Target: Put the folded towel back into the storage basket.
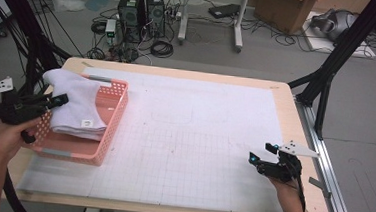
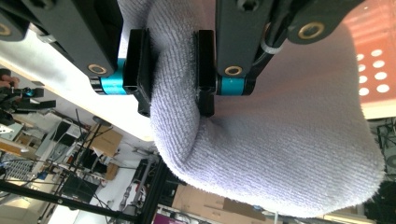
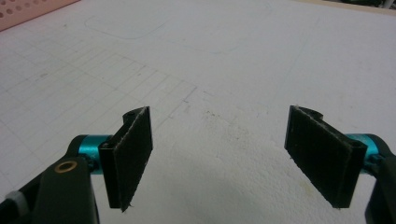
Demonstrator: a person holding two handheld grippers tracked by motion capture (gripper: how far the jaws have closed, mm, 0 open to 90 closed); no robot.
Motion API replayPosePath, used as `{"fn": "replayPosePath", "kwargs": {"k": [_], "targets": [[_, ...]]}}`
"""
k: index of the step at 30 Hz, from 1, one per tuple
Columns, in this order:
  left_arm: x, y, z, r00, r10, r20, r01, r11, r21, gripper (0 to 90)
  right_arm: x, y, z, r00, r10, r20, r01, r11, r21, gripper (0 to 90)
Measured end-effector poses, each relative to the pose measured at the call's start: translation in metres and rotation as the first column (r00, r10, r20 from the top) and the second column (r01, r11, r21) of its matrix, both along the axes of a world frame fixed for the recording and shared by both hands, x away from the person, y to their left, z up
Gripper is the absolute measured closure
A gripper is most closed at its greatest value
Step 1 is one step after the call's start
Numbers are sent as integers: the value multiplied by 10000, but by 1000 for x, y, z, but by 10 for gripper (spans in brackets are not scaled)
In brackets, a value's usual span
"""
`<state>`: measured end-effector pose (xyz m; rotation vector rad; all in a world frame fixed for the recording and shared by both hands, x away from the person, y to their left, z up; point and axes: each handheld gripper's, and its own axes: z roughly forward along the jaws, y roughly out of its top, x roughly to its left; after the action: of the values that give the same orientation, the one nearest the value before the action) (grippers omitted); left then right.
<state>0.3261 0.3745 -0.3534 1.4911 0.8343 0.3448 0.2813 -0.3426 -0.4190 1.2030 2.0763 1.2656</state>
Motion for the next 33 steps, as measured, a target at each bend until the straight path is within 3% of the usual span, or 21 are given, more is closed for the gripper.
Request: {"fn": "replayPosePath", "kwargs": {"k": [9, 13, 19, 22, 27, 30, 33], "targets": [[2, 0, -12, 9985, 114, -537, -105, 9998, 158, 714, 0, 1, 0, 10000, -23, -90, 23, 10000, 5, 223], [5, -1, -17, 9959, 188, -885, -148, 9989, 454, 715, 0, 0, -1, 10000, -15, -44, 14, 10000, -40, 223], [9, -4, -20, 9912, 329, -1281, -268, 9984, 492, 694, 0, 2, -1, 10000, -3, -43, 3, 10000, -36, 223], [13, -5, -20, 9812, 483, -1870, -388, 9978, 545, 611, 0, 1, -1, 10000, -24, -76, 24, 10000, -36, 223], [17, -6, -21, 9555, 1010, -2772, -836, 9938, 738, 487, 0, 1, -1, 10000, -1, -44, 1, 10000, -69, 223], [19, -7, -21, 9383, 1450, -3138, -1145, 9869, 1136, 416, -1, 1, 0, 10000, -20, -78, 20, 10000, -21, 223], [20, -8, -20, 9245, 1902, -3302, -1440, 9767, 1593, 430, 0, 1, -1, 10000, 17, -47, -18, 10000, -53, 223]]}}
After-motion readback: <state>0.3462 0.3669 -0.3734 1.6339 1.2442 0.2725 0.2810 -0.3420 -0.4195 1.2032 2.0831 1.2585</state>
